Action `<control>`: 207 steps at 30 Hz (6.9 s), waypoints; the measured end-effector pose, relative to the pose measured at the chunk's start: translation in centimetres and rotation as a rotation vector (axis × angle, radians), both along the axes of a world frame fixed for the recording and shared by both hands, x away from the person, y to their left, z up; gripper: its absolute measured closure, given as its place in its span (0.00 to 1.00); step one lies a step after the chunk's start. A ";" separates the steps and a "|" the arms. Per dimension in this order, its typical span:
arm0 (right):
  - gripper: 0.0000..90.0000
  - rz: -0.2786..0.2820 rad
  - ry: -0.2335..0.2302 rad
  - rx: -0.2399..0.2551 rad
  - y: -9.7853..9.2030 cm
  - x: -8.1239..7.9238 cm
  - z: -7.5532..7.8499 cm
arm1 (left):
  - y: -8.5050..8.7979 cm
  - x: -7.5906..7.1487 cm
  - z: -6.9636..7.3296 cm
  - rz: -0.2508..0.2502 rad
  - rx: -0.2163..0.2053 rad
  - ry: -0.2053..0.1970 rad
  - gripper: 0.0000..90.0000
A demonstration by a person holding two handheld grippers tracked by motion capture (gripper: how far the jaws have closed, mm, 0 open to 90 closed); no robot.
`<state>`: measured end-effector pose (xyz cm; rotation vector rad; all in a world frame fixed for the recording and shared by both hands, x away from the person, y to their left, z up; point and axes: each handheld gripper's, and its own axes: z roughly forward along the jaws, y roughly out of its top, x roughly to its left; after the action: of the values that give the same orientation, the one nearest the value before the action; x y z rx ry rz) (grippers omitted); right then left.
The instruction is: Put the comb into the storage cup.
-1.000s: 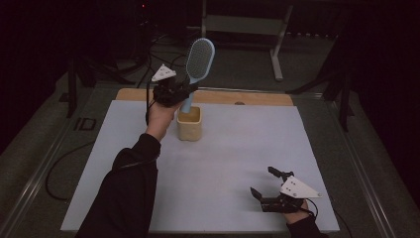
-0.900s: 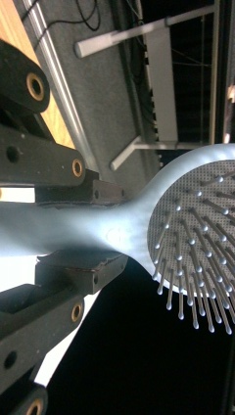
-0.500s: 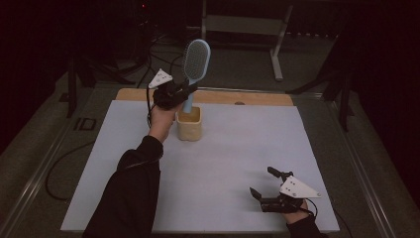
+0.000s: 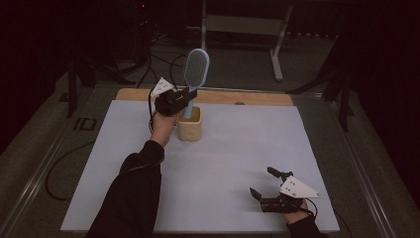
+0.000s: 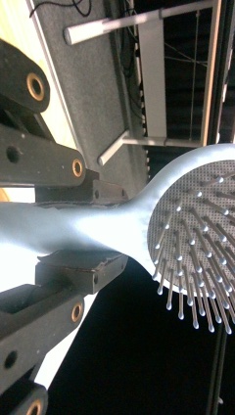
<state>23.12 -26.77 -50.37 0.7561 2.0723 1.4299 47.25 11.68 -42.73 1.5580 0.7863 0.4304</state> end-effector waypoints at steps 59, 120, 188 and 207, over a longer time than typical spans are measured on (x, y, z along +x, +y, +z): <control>0.10 0.010 0.003 -0.011 0.2 0.0 0.0 | 0.7 -0.8 -1.3 -0.162 0.127 0.083 0.00; 0.10 0.011 0.004 -0.010 0.3 0.1 0.1 | 5.9 -6.4 1.0 -0.231 0.230 0.115 0.00; 0.10 0.015 0.006 -0.022 0.6 0.1 0.0 | 13.0 -19.2 -7.3 -0.216 0.239 0.183 0.00; 0.10 0.016 0.005 -0.029 0.7 0.0 0.1 | 14.5 -22.7 -8.4 -0.154 0.249 0.186 0.00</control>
<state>23.10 -26.11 -50.31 0.7337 2.1029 1.4054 24.53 26.16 -51.10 1.8982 0.7682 0.2806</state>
